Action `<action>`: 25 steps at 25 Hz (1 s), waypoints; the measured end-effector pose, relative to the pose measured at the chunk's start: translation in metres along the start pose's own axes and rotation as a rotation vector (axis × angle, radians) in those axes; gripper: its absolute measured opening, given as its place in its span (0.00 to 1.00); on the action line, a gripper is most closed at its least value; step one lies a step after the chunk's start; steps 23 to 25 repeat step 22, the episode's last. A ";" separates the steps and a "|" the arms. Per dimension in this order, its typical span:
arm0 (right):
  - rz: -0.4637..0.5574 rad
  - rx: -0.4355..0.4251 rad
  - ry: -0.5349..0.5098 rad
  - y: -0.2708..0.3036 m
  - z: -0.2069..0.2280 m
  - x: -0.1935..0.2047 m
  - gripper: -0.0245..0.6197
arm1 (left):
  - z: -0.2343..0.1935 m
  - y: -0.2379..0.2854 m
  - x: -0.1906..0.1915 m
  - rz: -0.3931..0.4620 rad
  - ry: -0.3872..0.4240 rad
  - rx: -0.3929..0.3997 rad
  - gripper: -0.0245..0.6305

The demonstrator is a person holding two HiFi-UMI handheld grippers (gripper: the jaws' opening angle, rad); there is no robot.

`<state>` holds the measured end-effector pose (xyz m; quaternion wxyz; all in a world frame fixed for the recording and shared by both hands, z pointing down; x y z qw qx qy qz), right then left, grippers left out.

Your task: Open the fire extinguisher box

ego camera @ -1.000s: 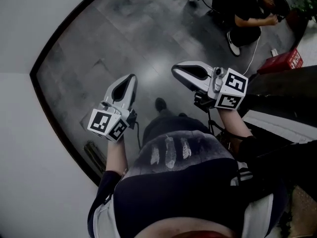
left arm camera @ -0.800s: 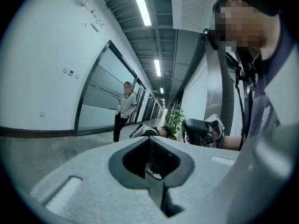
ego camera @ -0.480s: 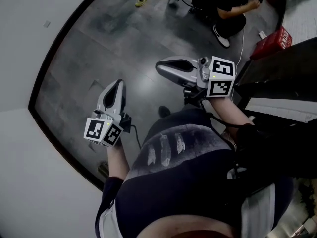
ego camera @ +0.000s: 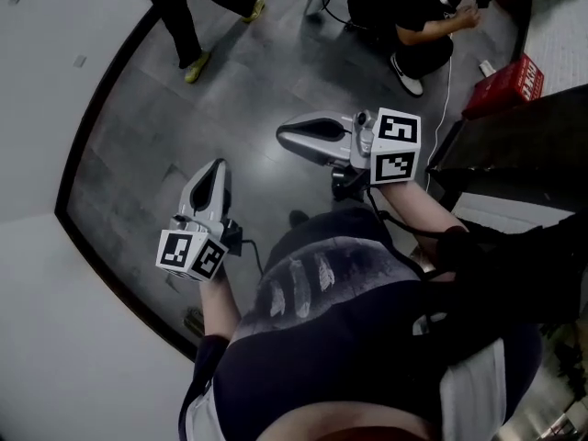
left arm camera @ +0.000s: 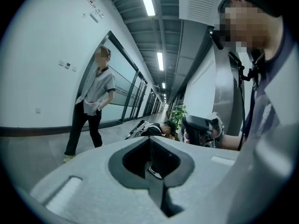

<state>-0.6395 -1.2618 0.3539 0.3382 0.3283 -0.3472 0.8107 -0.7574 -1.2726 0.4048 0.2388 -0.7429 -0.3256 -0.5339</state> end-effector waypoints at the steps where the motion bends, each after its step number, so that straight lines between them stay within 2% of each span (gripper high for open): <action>1: -0.004 -0.005 -0.007 -0.001 0.002 0.004 0.04 | 0.000 0.001 0.003 0.004 0.005 0.004 0.04; 5: -0.006 -0.023 -0.016 -0.008 0.011 0.006 0.04 | 0.005 0.013 0.008 0.021 -0.004 0.016 0.04; 11: 0.005 -0.048 0.032 0.000 0.049 -0.046 0.04 | 0.003 0.072 -0.014 -0.055 0.019 -0.005 0.04; 15: -0.001 -0.048 0.047 -0.009 0.062 -0.059 0.04 | 0.004 0.092 -0.015 -0.070 0.013 -0.021 0.04; 22: 0.017 0.018 0.057 -0.045 0.086 -0.070 0.04 | 0.006 0.119 -0.020 -0.037 0.032 -0.039 0.04; 25: 0.017 0.018 0.057 -0.045 0.086 -0.070 0.04 | 0.006 0.119 -0.020 -0.037 0.032 -0.039 0.04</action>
Point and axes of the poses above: the fingertips, and each gripper's own axes: y forward along the fingers, z to its right, x out of its underside, the point moved 1 cm from there along -y, backward along the fingers, and after that the axes turned 12 degrees about z, right-handed, at the moved point
